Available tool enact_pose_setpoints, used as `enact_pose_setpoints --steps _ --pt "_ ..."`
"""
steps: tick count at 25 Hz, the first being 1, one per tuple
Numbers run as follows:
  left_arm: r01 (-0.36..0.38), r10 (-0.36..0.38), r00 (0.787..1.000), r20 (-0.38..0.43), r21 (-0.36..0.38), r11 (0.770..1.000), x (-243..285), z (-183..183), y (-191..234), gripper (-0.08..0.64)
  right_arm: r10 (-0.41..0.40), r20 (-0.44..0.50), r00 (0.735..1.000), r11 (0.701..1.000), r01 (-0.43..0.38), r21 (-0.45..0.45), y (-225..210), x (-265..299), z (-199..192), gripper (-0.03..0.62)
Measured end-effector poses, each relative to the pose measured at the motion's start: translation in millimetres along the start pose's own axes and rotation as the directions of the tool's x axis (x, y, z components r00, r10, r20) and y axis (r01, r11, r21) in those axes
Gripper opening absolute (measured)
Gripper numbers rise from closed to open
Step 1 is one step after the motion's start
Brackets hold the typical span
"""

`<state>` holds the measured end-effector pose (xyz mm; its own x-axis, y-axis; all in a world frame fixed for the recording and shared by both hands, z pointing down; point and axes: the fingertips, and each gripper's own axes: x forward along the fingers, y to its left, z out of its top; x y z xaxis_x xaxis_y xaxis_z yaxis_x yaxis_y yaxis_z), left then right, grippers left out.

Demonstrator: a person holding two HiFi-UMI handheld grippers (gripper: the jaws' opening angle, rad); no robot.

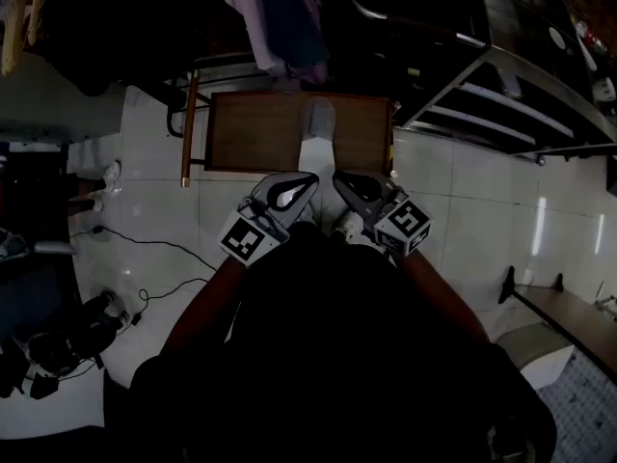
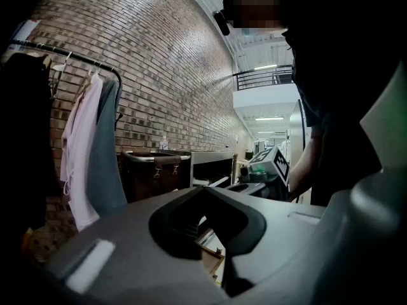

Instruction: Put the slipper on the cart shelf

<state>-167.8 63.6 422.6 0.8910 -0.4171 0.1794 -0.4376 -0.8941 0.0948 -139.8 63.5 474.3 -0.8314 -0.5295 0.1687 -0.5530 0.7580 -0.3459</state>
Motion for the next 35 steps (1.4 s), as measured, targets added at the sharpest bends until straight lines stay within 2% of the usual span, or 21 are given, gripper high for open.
enact_pose_setpoints --steps 3,7,11,14,20,27,31,35 --pt "-0.002 0.002 1.0 -0.021 0.0 1.0 2.6 -8.9 10.3 0.002 -0.005 -0.044 0.999 0.994 0.01 0.107 -18.6 16.9 -29.4 0.012" --pt "0.013 -0.013 1.0 -0.022 -0.011 1.0 7.2 -22.0 26.3 0.002 -0.049 -0.137 0.989 0.967 0.082 0.242 -49.2 41.8 -80.9 0.039" --pt "0.04 -0.04 0.999 -0.015 -0.026 0.999 11.3 -33.9 39.1 0.002 -0.096 -0.238 0.966 0.913 0.18 0.365 -73.6 56.7 -132.5 0.144" --pt "0.049 -0.049 0.999 -0.009 -0.038 0.998 12.7 -43.6 47.3 0.002 -0.106 -0.3 0.948 0.851 0.242 0.466 -90.2 64.6 -173.0 0.205" --pt "0.051 -0.052 0.999 -0.016 -0.064 0.997 15.7 -64.5 61.3 0.002 -0.119 -0.38 0.917 0.689 0.351 0.634 -129.9 70.1 -237.8 0.261" --pt "0.049 -0.051 0.999 -0.013 -0.104 0.993 15.5 -78.2 70.7 0.002 -0.023 -0.411 0.911 0.569 0.35 0.744 -138.2 83.6 -277.7 0.262" --pt "0.04 -0.043 0.999 -0.023 -0.121 0.992 12.7 -84.8 76.0 0.002 0.007 -0.434 0.901 0.537 0.362 0.762 -139.7 94.5 -290.9 0.262" --pt "0.027 -0.031 0.999 -0.03 -0.141 0.99 9.0 -90.5 81.3 0.002 0.047 -0.44 0.897 0.536 0.349 0.769 -136.5 109.0 -295.9 0.261"
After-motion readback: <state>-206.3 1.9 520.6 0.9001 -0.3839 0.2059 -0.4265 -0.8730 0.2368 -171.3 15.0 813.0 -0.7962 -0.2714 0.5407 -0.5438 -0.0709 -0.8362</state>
